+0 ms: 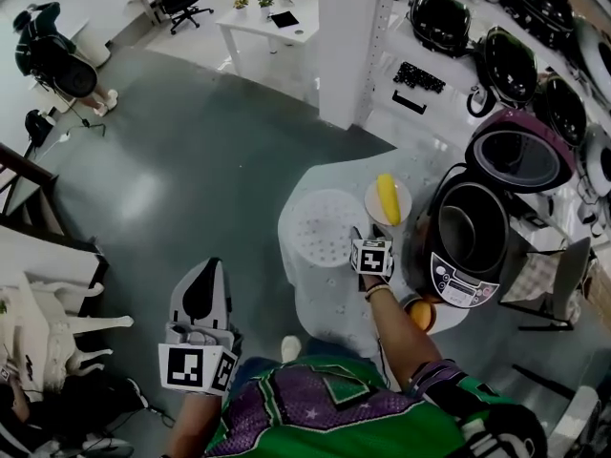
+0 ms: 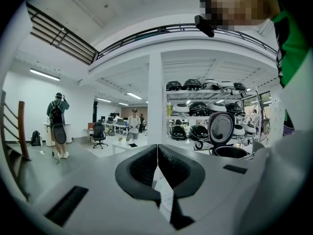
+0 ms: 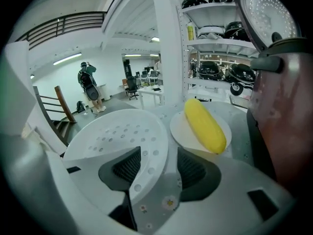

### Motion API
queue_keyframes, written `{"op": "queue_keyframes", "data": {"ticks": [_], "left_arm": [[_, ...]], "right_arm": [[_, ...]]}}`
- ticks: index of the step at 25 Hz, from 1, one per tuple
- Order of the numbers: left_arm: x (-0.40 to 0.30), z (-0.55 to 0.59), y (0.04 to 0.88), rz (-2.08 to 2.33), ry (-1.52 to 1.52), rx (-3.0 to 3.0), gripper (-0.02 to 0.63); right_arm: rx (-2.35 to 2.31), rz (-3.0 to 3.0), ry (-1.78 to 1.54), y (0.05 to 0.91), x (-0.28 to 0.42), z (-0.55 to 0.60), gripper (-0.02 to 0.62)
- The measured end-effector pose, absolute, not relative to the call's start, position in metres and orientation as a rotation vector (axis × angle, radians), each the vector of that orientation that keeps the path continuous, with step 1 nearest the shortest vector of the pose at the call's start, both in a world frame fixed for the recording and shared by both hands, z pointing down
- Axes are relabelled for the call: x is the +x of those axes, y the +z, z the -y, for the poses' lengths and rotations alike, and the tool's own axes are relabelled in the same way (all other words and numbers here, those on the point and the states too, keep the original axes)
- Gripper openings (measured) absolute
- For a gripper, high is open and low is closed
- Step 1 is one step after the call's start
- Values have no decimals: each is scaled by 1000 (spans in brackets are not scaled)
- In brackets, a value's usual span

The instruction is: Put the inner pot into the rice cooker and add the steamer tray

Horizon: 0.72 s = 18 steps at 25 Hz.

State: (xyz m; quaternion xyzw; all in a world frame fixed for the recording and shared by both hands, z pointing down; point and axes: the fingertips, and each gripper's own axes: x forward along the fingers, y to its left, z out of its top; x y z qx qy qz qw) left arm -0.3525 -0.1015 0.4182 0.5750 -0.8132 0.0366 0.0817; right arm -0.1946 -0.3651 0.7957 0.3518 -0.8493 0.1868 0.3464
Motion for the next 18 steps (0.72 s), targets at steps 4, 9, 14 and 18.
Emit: {"op": "queue_keyframes", "data": {"ticks": [4,9,14,18], "left_arm": [[-353,93,421,2440,112,1681,23],[-350,86,425,2441,111,1664,23],[-352,82,424,2443,96,1655,23],[-352,80,424,2439,79,1665,23]], "right_arm": [[929,2180,477,801,-192,366,187],[978,2167,498,804,-186,368,75],[1028,2158,586,802,-178,372,21],[1040,2173,603,793,-177,370,18]]}}
